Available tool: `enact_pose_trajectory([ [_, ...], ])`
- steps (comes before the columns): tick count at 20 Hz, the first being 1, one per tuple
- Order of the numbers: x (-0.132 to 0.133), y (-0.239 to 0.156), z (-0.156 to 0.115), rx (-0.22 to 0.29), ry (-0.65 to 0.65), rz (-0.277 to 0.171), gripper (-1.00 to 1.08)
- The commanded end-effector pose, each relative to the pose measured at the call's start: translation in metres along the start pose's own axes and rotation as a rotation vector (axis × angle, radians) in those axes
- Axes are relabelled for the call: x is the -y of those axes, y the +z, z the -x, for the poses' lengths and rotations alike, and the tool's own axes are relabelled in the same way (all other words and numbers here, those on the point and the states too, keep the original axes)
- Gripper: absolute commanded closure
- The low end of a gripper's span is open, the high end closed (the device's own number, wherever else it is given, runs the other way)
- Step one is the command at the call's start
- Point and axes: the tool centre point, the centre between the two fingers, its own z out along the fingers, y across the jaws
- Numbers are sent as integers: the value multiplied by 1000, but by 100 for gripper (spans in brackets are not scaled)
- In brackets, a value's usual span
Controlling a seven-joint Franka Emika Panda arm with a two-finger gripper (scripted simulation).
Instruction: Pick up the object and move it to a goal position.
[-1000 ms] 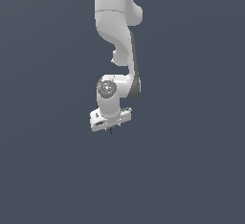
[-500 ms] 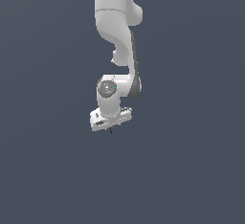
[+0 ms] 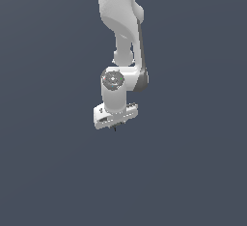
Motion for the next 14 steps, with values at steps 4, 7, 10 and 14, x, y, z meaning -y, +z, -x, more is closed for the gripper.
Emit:
enact_pose_trajectory([
  [4, 20, -50, -13, -1, -1, 1, 108],
  [7, 32, -83, -22, -1, -1, 1, 108],
  [10, 45, -117, -31, -1, -1, 1, 108],
  [14, 62, -161, -42, -1, -1, 1, 108],
])
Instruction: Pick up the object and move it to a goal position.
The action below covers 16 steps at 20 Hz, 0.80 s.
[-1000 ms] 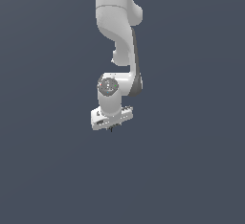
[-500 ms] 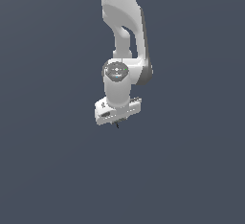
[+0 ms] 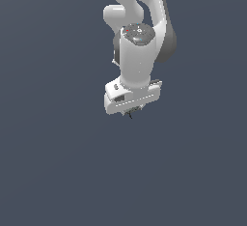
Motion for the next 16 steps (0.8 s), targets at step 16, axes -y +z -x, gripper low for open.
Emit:
enact_pose_trajectory([
  [16, 63, -169, -48, 0, 0, -1, 108],
])
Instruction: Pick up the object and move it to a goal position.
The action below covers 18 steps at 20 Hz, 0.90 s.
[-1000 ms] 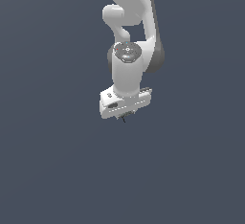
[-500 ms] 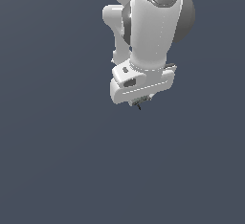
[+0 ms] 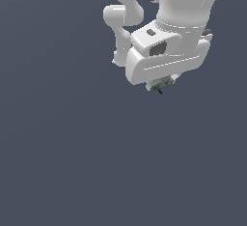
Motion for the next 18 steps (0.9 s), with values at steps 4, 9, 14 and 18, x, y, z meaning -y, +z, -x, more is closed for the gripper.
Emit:
enact_pose_trajectory([
  [4, 14, -38, -11, 1, 1, 0, 108],
  [9, 24, -65, -20, 1, 1, -1, 108],
  [14, 32, -87, -28, 1, 1, -1, 108],
  [18, 37, -102, -33, 1, 1, -1, 108],
])
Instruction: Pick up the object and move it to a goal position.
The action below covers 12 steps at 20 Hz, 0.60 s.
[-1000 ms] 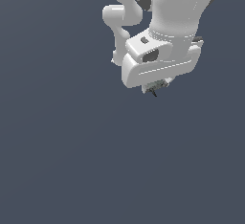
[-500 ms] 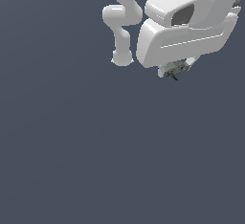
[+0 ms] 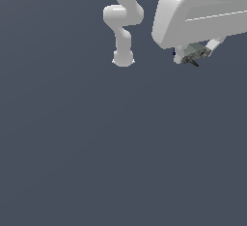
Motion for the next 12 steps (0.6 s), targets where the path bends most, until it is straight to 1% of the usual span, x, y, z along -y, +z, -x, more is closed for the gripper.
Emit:
enact_pose_trajectory([
  [1, 3, -9, -3, 0, 0, 0, 108],
  [12, 11, -32, -11, 0, 0, 0, 108],
])
